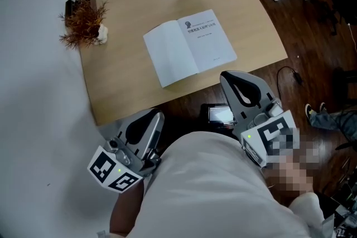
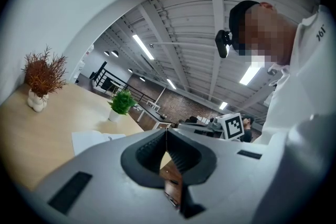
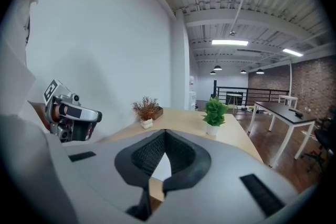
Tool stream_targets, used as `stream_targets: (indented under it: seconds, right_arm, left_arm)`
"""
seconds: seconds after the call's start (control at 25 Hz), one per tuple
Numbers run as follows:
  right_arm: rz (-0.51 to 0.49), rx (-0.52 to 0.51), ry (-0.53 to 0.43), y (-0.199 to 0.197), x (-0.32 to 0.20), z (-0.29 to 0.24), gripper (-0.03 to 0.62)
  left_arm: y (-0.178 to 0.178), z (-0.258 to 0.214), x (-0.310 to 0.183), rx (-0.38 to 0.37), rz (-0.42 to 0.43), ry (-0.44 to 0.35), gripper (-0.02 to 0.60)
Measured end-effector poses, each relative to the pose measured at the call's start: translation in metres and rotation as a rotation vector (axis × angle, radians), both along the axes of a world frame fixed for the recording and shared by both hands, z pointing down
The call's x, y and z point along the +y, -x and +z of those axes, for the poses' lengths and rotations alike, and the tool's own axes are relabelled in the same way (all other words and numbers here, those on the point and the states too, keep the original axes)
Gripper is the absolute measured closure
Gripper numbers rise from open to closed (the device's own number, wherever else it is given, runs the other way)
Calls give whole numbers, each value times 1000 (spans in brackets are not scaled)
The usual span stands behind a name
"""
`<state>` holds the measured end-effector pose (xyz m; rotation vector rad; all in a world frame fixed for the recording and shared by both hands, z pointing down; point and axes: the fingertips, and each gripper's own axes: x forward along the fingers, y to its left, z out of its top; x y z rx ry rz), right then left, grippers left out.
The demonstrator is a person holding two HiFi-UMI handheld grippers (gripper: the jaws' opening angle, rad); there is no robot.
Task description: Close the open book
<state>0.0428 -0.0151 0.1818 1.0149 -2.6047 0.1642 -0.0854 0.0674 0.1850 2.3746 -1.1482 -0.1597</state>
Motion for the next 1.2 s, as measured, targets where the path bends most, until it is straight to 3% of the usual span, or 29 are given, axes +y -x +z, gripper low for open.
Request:
stream_targets:
  seconds: [1.2]
  right_arm:
    - [21, 2, -13, -43, -20, -1, 592]
  left_arm:
    - [-37, 5, -13, -22, 18, 21, 583]
